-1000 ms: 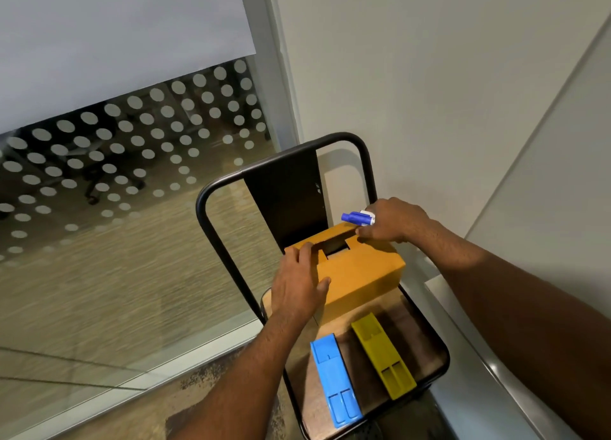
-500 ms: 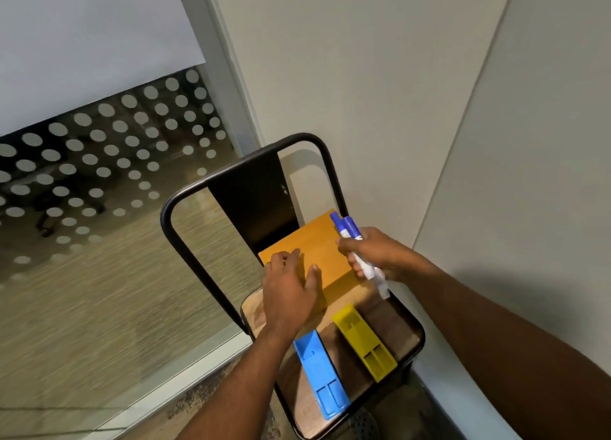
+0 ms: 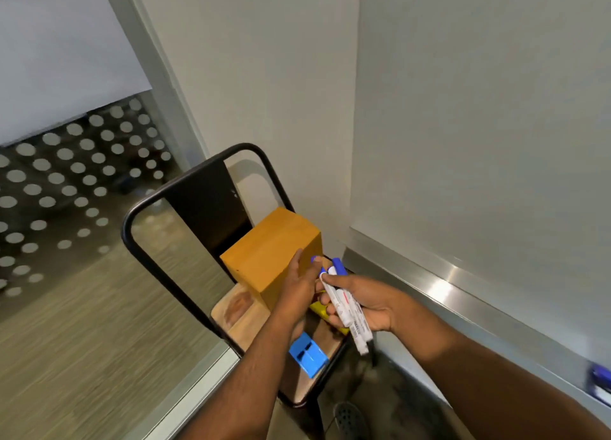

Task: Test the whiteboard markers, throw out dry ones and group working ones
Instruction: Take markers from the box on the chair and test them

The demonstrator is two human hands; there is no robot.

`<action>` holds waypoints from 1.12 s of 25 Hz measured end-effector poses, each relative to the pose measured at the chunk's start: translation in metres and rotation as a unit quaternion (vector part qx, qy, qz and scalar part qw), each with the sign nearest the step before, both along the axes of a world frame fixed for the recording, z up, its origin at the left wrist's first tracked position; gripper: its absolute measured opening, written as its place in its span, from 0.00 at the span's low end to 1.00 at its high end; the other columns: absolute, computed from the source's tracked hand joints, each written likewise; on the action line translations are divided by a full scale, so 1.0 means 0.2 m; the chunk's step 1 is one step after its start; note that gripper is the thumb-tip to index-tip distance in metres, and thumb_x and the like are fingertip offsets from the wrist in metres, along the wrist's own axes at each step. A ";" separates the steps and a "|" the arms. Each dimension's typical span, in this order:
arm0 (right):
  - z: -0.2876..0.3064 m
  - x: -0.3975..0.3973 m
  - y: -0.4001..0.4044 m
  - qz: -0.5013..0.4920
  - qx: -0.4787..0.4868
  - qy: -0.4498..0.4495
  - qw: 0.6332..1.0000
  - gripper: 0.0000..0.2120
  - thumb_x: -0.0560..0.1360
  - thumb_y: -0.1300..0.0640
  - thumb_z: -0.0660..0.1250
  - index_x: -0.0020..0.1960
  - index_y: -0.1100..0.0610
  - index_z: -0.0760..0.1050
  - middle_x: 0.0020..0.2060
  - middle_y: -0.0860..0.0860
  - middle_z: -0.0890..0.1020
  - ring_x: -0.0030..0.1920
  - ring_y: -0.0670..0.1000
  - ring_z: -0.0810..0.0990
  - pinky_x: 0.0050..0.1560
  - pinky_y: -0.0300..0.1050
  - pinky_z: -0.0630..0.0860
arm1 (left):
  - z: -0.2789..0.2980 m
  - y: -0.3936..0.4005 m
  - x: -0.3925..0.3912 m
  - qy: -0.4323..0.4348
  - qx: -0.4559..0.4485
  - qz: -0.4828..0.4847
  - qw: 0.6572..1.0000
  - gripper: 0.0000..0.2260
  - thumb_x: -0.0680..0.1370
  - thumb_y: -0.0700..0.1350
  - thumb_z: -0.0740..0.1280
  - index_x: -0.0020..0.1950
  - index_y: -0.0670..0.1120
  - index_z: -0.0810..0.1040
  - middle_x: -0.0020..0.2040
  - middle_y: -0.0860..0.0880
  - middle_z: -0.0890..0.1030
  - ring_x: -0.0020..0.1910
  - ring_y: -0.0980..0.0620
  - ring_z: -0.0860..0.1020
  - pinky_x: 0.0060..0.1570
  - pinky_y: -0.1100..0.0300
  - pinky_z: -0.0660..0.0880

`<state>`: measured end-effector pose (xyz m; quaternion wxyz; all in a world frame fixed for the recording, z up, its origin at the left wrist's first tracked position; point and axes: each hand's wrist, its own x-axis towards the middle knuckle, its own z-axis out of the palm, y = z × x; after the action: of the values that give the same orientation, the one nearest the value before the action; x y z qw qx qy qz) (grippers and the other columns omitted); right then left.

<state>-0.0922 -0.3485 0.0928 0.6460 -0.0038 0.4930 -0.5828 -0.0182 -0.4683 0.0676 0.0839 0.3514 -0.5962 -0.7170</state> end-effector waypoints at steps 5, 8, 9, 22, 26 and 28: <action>0.02 0.25 0.32 -0.065 0.020 -0.019 0.997 0.13 0.79 0.51 0.65 0.46 0.61 0.78 0.35 0.55 0.81 0.31 0.49 0.82 0.33 0.44 0.82 | 0.04 0.29 0.12 0.018 0.127 -0.061 0.990 0.10 0.79 0.44 0.65 0.60 0.49 0.78 0.50 0.43 0.84 0.45 0.50 0.83 0.41 0.58 0.78; 0.02 0.36 0.52 -0.108 0.012 -0.042 0.993 0.14 0.78 0.52 0.65 0.46 0.64 0.78 0.34 0.57 0.82 0.31 0.51 0.83 0.34 0.45 0.83 | 0.00 0.47 0.18 0.004 0.169 -0.100 0.981 0.11 0.79 0.43 0.65 0.61 0.44 0.77 0.51 0.40 0.84 0.47 0.46 0.83 0.44 0.54 0.78; 0.03 0.40 0.59 -0.121 0.008 -0.048 0.991 0.15 0.78 0.52 0.65 0.46 0.65 0.79 0.34 0.58 0.83 0.31 0.51 0.83 0.35 0.46 0.83 | -0.01 0.54 0.19 0.002 0.194 -0.115 0.974 0.12 0.79 0.42 0.65 0.61 0.43 0.77 0.51 0.39 0.84 0.47 0.45 0.83 0.45 0.54 0.78; -0.04 0.59 1.60 -0.300 -0.046 -0.095 0.948 0.19 0.73 0.52 0.70 0.53 0.69 0.80 0.44 0.64 0.85 0.40 0.57 0.86 0.39 0.53 0.83 | -0.04 1.46 0.16 -0.103 0.319 -0.273 0.902 0.14 0.76 0.40 0.68 0.60 0.35 0.77 0.43 0.37 0.82 0.37 0.44 0.82 0.38 0.52 0.82; -0.08 0.58 2.06 -0.311 -0.058 -0.106 0.943 0.20 0.77 0.52 0.66 0.60 0.68 0.77 0.49 0.65 0.84 0.47 0.59 0.86 0.44 0.56 0.83 | -0.03 1.88 0.10 -0.134 0.336 -0.250 0.898 0.08 0.78 0.40 0.65 0.49 0.37 0.81 0.41 0.38 0.84 0.34 0.44 0.83 0.36 0.50 0.81; -0.12 0.58 2.30 -0.293 -0.075 -0.112 0.946 0.21 0.78 0.51 0.63 0.62 0.66 0.77 0.52 0.64 0.83 0.50 0.59 0.85 0.48 0.57 0.82 | -0.04 2.08 0.08 -0.134 0.338 -0.218 0.905 0.10 0.79 0.39 0.64 0.59 0.38 0.76 0.46 0.37 0.84 0.38 0.45 0.84 0.38 0.48 0.81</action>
<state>0.0231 0.1119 0.0689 0.4953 0.1576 0.3517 -0.7785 -0.0027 -0.0526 0.0592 -0.2794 0.3127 -0.3851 -0.8221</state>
